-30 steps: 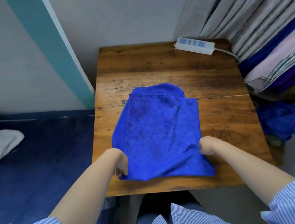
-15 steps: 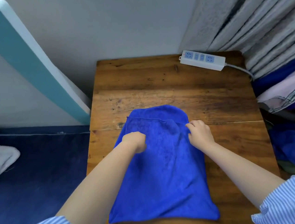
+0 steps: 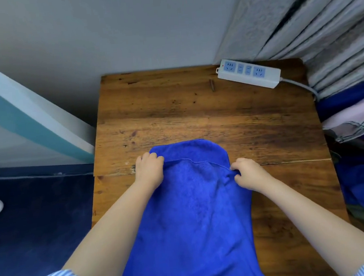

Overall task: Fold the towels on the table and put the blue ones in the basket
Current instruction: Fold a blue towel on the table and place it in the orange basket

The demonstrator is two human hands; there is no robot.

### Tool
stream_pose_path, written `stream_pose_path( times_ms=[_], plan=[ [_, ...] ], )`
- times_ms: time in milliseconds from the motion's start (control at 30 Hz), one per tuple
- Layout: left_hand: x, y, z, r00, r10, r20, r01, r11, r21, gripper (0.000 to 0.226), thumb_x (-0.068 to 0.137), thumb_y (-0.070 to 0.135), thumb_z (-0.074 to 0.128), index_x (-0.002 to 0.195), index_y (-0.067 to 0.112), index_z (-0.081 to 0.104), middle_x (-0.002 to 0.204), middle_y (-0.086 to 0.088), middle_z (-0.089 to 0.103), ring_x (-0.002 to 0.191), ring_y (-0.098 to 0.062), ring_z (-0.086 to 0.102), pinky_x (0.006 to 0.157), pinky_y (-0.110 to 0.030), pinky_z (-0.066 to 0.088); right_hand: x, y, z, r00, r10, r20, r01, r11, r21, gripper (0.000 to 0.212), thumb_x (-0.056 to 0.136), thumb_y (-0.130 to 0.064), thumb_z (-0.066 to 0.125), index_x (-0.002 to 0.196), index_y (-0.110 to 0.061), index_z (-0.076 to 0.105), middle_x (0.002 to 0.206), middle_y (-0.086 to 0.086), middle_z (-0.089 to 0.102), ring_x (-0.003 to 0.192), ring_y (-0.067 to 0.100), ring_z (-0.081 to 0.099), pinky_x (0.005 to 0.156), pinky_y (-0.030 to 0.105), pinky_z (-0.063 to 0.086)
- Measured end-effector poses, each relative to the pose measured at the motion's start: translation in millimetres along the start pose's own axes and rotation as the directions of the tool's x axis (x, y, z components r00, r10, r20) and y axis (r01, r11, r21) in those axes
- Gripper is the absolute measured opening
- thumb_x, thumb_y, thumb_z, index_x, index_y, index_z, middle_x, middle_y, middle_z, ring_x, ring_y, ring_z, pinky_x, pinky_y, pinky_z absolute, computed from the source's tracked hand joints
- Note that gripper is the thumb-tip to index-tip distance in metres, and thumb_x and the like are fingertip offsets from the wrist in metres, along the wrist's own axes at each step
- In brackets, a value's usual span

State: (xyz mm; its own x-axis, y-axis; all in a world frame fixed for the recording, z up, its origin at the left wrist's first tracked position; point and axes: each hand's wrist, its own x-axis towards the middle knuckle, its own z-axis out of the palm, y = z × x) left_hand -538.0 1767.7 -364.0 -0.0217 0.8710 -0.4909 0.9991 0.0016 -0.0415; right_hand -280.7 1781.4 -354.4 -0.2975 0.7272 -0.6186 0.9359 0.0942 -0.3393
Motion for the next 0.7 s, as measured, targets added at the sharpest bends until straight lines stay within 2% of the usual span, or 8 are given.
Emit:
stream_pose_path(
  times_ms=[133,167,233,300,400,533,600,700],
  plan=[
    [-8,-21,-11,0.998,-0.056,-0.016,0.049,0.954,-0.295,0.019,0.088,0.011,0.04,0.094,0.008,0.059,0.103,-0.012,0.058,0.103,-0.031,0.052,0.082,-0.035,0.04,-2,-9,-20,0.993,-0.109,-0.048,0.108,0.994,-0.021,0.032,0.082,0.002,0.043,0.105,-0.003,0.065,0.105,0.012,0.059,0.103,0.026,0.054,0.078,0.02,0.034],
    [-12,-29,-13,0.999,-0.051,0.012,0.052,0.93,-0.363,0.015,0.086,0.01,0.042,0.082,0.008,0.056,0.097,-0.013,0.058,0.099,-0.032,0.054,0.077,-0.036,0.041,0,-13,-26,0.986,-0.144,-0.087,0.143,0.989,-0.021,0.032,0.082,0.002,0.043,0.104,-0.004,0.065,0.106,0.012,0.06,0.103,0.026,0.054,0.081,0.021,0.035],
    [-22,-42,-15,0.995,0.013,0.104,0.031,0.911,-0.412,0.026,0.085,0.008,0.042,0.06,0.013,0.04,0.083,-0.015,0.057,0.086,-0.032,0.053,0.069,-0.037,0.039,5,-23,-36,0.969,-0.209,-0.132,0.21,0.978,-0.013,0.029,0.08,0.004,0.044,0.098,-0.002,0.067,0.103,0.013,0.062,0.1,0.026,0.056,0.084,0.025,0.039],
    [-33,-51,-15,0.984,0.031,0.177,0.046,0.909,-0.414,0.032,0.084,0.008,0.041,0.054,0.014,0.03,0.067,-0.008,0.049,0.073,-0.028,0.046,0.061,-0.034,0.031,17,-37,-40,0.962,-0.244,-0.12,0.245,0.969,-0.005,0.027,0.077,0.006,0.044,0.09,0.0,0.067,0.099,0.015,0.062,0.097,0.028,0.056,0.082,0.028,0.04],
    [-39,-58,-14,0.986,-0.01,0.167,0.079,0.908,-0.411,0.029,0.084,0.008,0.04,0.056,0.014,0.033,0.064,-0.001,0.043,0.07,-0.024,0.042,0.057,-0.03,0.027,42,-57,-35,0.959,-0.259,-0.114,0.257,0.966,-0.037,0.026,0.077,0.008,0.042,0.088,0.003,0.065,0.111,0.017,0.057,0.109,0.03,0.051,0.089,0.031,0.042],
    [-41,-54,-15,0.995,-0.058,0.086,0.085,0.93,-0.357,0.018,0.086,0.01,0.04,0.068,0.012,0.044,0.08,-0.003,0.048,0.08,-0.024,0.048,0.06,-0.029,0.031,75,-73,-28,0.964,-0.264,-0.003,0.259,0.947,-0.188,0.023,0.081,-0.001,0.048,0.094,-0.005,0.066,0.146,0.01,0.032,0.14,0.025,0.017,0.113,0.034,0.021],
    [-40,-53,-14,0.998,-0.067,0.021,0.07,0.942,-0.328,0.016,0.087,0.011,0.04,0.082,0.009,0.055,0.092,-0.007,0.056,0.091,-0.026,0.053,0.064,-0.03,0.035,84,-79,-29,0.964,-0.253,0.084,0.266,0.927,-0.264,0.024,0.079,-0.004,0.049,0.095,-0.011,0.066,0.14,0.009,0.038,0.137,0.028,0.021,0.111,0.036,0.021],
    [-35,-49,-12,0.996,-0.065,-0.053,0.047,0.955,-0.294,0.021,0.091,0.013,0.04,0.098,0.008,0.059,0.102,-0.008,0.06,0.1,-0.026,0.053,0.07,-0.032,0.04,86,-80,-37,0.95,-0.28,0.139,0.31,0.897,-0.314,0.028,0.077,-0.004,0.049,0.098,-0.014,0.065,0.113,0.007,0.052,0.117,0.027,0.037,0.093,0.032,0.031]
  ],
)
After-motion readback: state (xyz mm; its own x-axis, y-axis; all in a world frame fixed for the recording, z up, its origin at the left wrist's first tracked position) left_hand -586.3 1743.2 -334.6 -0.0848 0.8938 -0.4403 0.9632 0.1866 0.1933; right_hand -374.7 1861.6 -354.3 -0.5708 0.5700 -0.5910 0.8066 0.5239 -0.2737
